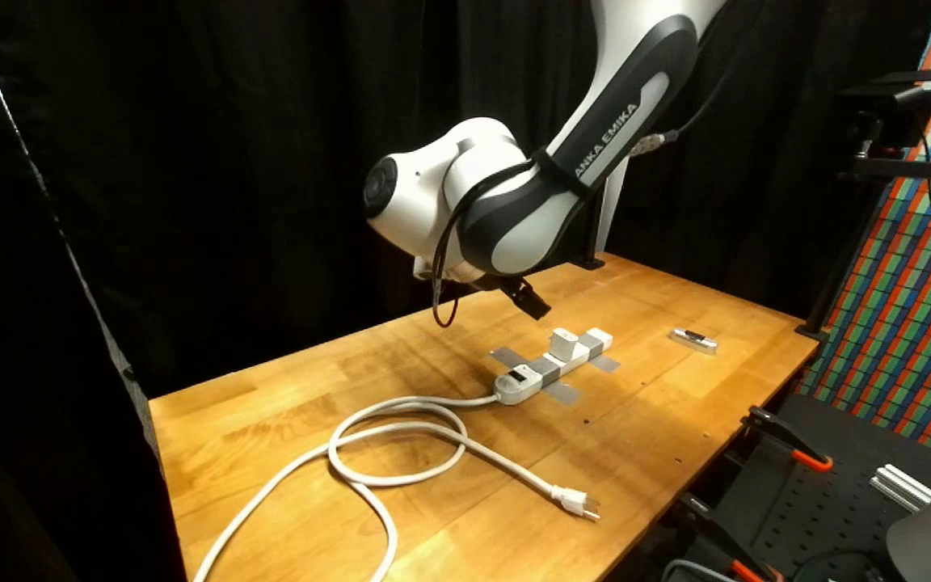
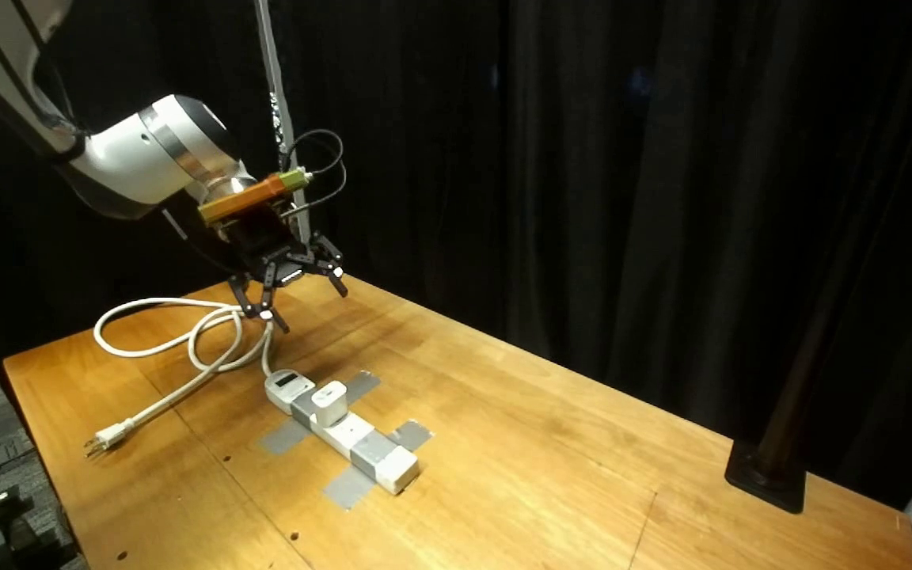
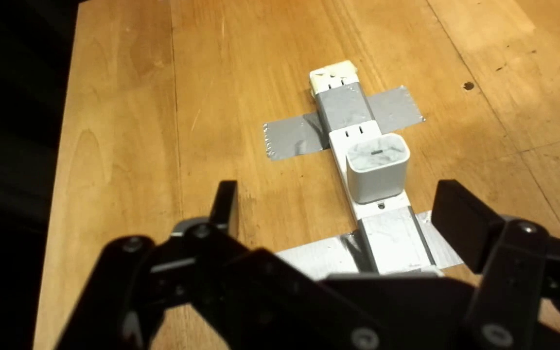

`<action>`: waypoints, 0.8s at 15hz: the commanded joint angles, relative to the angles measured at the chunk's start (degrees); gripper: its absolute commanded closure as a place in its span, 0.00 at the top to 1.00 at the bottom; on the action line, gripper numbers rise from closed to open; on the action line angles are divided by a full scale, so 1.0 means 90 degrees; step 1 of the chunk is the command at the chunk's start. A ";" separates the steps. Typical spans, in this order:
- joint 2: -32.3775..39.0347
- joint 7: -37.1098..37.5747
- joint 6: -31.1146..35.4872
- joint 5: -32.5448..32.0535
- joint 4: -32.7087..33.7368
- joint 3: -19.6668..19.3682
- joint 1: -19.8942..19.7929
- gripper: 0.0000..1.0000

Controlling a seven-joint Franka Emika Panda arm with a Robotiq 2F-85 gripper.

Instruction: Plug the charger head into the extension cable

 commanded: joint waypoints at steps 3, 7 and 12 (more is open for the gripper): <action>-0.1346 -0.2189 0.1529 0.1222 -0.0910 -0.0129 -0.0882 1.00; -0.1582 -0.3825 0.3244 0.1756 -0.1554 -0.0580 -0.1566 1.00; -0.1496 -0.6151 0.4480 0.3171 -0.1910 -0.0702 -0.1986 0.58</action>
